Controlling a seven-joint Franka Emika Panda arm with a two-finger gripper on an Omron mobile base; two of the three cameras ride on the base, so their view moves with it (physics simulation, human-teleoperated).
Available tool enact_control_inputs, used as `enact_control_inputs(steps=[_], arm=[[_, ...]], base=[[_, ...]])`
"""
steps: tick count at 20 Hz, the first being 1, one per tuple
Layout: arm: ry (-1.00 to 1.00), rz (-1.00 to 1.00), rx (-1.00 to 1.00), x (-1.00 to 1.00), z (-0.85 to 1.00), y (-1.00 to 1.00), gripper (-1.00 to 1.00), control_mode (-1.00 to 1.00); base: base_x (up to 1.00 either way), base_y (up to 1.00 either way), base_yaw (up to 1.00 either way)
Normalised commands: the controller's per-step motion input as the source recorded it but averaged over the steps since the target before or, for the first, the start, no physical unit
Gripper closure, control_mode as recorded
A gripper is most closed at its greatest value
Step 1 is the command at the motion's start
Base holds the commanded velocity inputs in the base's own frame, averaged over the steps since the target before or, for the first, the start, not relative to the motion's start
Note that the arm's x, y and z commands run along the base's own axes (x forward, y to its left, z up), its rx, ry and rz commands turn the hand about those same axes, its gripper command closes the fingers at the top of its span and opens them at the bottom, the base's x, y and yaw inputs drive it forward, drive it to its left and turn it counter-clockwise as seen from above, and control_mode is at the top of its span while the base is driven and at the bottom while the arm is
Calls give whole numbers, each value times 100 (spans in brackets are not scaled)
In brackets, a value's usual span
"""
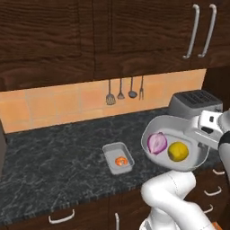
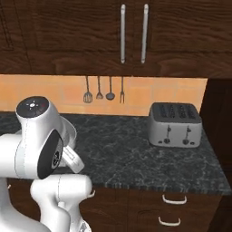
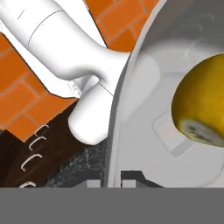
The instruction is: Take the meat container that has the shrimp and place it on the second highest rack of the freezer. Then take the vegetable container that has the lemon and onion and place it on the highest rack of the freezer.
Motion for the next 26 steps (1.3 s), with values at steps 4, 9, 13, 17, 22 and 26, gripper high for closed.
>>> enact_control_inputs(steps=[4, 9, 13, 17, 22, 26], arm=[[0, 0, 0, 0, 0, 0, 100, 100], [0, 0, 0, 0, 0, 0, 100, 100], [0, 0, 0, 0, 0, 0, 100, 100], [0, 0, 0, 0, 0, 0, 100, 100], [0, 0, 0, 0, 0, 0, 100, 100], [0, 0, 0, 0, 0, 0, 100, 100]], base=[[-36, 0, -71], [-33, -5, -60], [-19, -5, -63], [-11, 0, -76], [-34, -13, -70], [-36, -15, -66]])
